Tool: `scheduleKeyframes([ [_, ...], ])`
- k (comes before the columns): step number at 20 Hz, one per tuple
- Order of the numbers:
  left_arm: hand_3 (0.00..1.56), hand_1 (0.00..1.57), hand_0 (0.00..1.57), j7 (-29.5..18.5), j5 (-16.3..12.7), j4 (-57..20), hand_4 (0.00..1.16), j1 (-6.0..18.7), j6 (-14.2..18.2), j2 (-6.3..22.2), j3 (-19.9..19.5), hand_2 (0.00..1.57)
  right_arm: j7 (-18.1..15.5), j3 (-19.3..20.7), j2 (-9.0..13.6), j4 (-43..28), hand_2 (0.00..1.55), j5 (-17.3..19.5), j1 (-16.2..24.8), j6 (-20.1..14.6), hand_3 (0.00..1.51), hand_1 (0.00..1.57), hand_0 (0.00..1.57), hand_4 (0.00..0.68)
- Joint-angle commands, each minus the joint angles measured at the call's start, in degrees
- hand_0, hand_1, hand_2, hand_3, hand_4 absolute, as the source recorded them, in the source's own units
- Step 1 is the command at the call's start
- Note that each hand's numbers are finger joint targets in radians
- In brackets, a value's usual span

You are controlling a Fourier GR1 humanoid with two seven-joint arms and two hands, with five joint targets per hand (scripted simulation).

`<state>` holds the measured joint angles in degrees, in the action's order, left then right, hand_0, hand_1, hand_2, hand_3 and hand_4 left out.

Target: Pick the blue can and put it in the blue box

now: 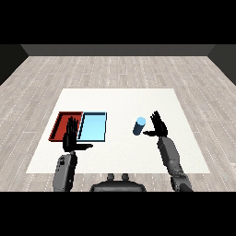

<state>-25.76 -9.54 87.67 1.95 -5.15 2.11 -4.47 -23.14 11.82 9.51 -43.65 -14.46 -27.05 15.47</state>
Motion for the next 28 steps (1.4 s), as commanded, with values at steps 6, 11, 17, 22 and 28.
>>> scheduleKeyframes([
  [6, 0.0, 0.0, 0.0, 0.06, -0.06, -0.63, 0.0, 1.77, 0.61, 0.17, -0.51, 0.0, -1.25, -1.48, -2.27, 3.05, 0.0, 0.86, -2.04, -1.79, 0.0, 0.0, 0.0, 0.0],
  [11, 0.0, 0.0, 0.0, 1.61, -0.59, 0.67, 0.0, 1.25, 0.6, 1.08, -1.24, 0.0, -4.5, -0.98, -2.44, 7.61, 0.0, 0.69, -3.07, -0.17, 0.0, 0.0, 0.0, 0.0],
  [17, 0.0, 0.0, 0.0, 0.25, 0.5, 3.16, 0.0, -1.83, 0.28, 0.55, 0.06, 0.0, -3.52, -2.22, -5.4, 8.41, 0.0, 1.67, -5.44, -3.96, 0.0, 0.0, 0.0, 0.0],
  [22, 0.0, 0.0, 0.0, 0.6, -0.19, 5.13, 0.0, -3.68, -0.3, 1.01, -0.28, 0.0, -3.59, -0.72, -3.38, 12.4, 0.0, 0.67, -8.86, -1.15, 0.0, 0.0, 0.0, 0.0],
  [28, 0.0, 0.0, 0.0, 1.95, 0.89, 3.72, 0.0, -1.48, 1.59, 0.16, 0.18, 0.0, -3.35, -1.06, -4.8, 13.56, 0.0, 1.37, -10.98, -3.63, 0.0, 0.0, 0.0, 0.0],
])
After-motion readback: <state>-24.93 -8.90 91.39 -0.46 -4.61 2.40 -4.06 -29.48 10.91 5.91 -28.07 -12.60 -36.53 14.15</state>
